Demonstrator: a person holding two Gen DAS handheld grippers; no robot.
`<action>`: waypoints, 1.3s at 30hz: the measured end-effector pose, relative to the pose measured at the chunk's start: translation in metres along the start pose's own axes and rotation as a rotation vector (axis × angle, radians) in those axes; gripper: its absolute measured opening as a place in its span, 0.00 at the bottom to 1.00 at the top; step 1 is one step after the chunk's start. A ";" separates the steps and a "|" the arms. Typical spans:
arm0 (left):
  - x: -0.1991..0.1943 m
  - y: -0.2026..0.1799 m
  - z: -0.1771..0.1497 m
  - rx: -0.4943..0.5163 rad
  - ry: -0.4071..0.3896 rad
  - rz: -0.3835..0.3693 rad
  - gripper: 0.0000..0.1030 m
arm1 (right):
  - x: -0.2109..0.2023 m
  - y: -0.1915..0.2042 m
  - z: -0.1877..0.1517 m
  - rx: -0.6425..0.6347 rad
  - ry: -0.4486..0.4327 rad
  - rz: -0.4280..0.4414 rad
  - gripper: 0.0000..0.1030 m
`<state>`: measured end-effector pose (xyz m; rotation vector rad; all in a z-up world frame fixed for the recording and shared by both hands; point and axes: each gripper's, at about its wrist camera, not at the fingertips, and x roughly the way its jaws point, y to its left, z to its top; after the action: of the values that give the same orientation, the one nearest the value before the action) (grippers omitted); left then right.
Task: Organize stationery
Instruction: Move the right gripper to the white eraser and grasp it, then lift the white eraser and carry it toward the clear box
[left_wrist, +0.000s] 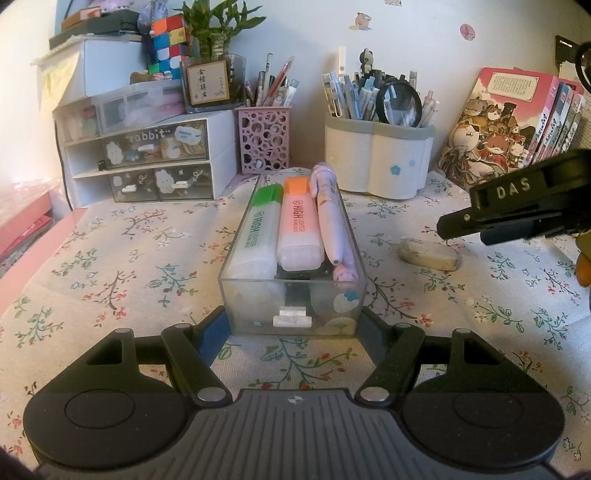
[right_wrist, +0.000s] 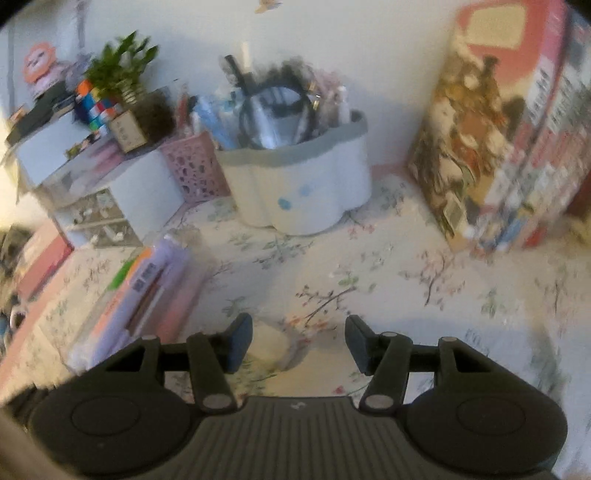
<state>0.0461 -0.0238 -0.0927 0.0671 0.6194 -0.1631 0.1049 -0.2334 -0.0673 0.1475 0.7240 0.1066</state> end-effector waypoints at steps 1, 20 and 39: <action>0.000 -0.001 0.000 0.000 0.000 0.000 0.69 | 0.001 0.000 0.001 -0.042 -0.006 0.009 0.42; 0.000 -0.001 0.000 0.000 0.000 0.000 0.69 | -0.008 0.020 -0.025 -0.127 -0.067 0.129 0.29; 0.001 -0.002 0.000 0.000 0.000 0.000 0.69 | -0.018 0.015 -0.003 0.044 -0.071 0.126 0.29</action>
<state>0.0462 -0.0256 -0.0931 0.0673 0.6194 -0.1628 0.0888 -0.2211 -0.0557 0.2381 0.6458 0.2048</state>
